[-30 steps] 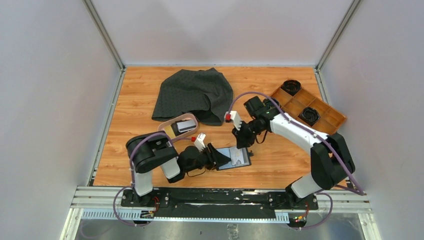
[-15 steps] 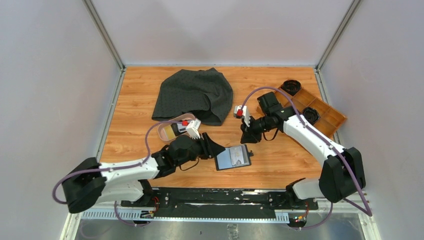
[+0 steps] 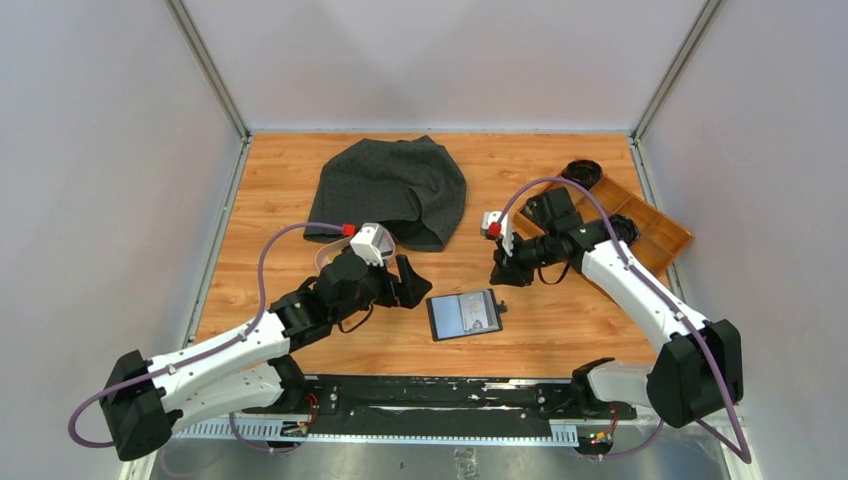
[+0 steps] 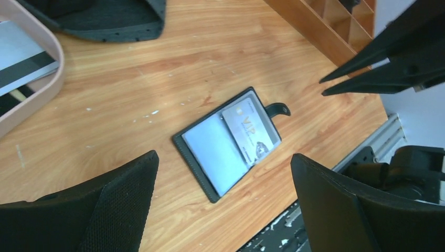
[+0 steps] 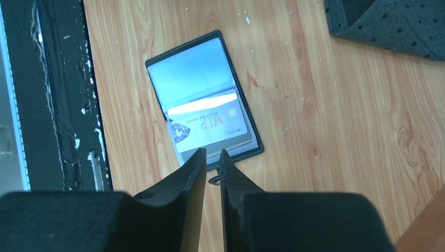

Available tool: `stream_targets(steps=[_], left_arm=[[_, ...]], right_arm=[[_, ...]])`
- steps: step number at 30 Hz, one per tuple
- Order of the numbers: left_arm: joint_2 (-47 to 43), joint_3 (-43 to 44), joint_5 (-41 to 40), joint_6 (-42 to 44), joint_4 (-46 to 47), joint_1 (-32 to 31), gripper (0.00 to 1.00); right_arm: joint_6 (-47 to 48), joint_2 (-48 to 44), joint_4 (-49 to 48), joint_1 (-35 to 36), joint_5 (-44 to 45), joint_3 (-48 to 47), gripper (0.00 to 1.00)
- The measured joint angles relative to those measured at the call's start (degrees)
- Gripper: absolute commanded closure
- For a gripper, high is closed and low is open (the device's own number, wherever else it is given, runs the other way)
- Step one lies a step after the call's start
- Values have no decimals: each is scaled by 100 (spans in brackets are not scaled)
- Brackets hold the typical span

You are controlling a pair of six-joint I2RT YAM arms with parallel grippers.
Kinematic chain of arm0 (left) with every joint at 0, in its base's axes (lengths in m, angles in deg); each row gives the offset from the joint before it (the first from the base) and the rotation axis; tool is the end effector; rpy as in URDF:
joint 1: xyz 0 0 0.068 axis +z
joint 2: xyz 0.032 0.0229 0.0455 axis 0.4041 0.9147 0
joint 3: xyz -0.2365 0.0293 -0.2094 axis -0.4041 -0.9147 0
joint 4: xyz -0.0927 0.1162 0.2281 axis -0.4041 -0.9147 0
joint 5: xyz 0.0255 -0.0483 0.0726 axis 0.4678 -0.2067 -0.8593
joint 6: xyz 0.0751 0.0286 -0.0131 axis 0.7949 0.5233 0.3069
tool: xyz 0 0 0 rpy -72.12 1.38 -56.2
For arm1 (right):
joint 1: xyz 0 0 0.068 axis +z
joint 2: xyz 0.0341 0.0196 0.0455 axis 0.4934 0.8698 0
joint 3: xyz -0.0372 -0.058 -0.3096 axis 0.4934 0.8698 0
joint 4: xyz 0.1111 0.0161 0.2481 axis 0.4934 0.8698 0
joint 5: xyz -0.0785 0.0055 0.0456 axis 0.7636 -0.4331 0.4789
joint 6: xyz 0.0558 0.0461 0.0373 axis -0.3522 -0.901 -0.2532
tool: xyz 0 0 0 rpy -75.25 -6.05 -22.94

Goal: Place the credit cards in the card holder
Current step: Insert the credit card into the card holder.

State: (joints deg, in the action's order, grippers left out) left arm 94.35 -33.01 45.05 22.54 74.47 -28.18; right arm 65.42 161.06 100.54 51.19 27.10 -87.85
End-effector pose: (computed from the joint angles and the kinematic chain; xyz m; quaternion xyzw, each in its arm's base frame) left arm 0.1452 -0.1697 0.2690 0.0436 0.8274 -0.3621 0.4270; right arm 0.2197 0.1418 0.2934 -0.5625 0.6840 0.3192 0.3374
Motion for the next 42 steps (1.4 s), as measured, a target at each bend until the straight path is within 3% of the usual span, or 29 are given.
stream_targets(steps=[2,6,16,19,34,42], left_arm=[[-96,-109,4,22,-55,105,5],[-46,-225,140,13,-66,164,22],[1034,-153,518,-155,-4,-26,85],[1357,-17,472,-221,-59,-166,95],[3453,1049,669,-251,275,-474,99],[4144,1281,892,-299,509,-476,100]], right_arm=[[118,-61,2,-13,2,85,80],[439,-129,-11,-15,0,302,81],[2103,-140,-9,-20,35,1099,73],[2614,-109,2,-20,127,1241,73],[2872,686,-289,-11,638,1250,80],[2855,894,-407,42,807,1250,80]])
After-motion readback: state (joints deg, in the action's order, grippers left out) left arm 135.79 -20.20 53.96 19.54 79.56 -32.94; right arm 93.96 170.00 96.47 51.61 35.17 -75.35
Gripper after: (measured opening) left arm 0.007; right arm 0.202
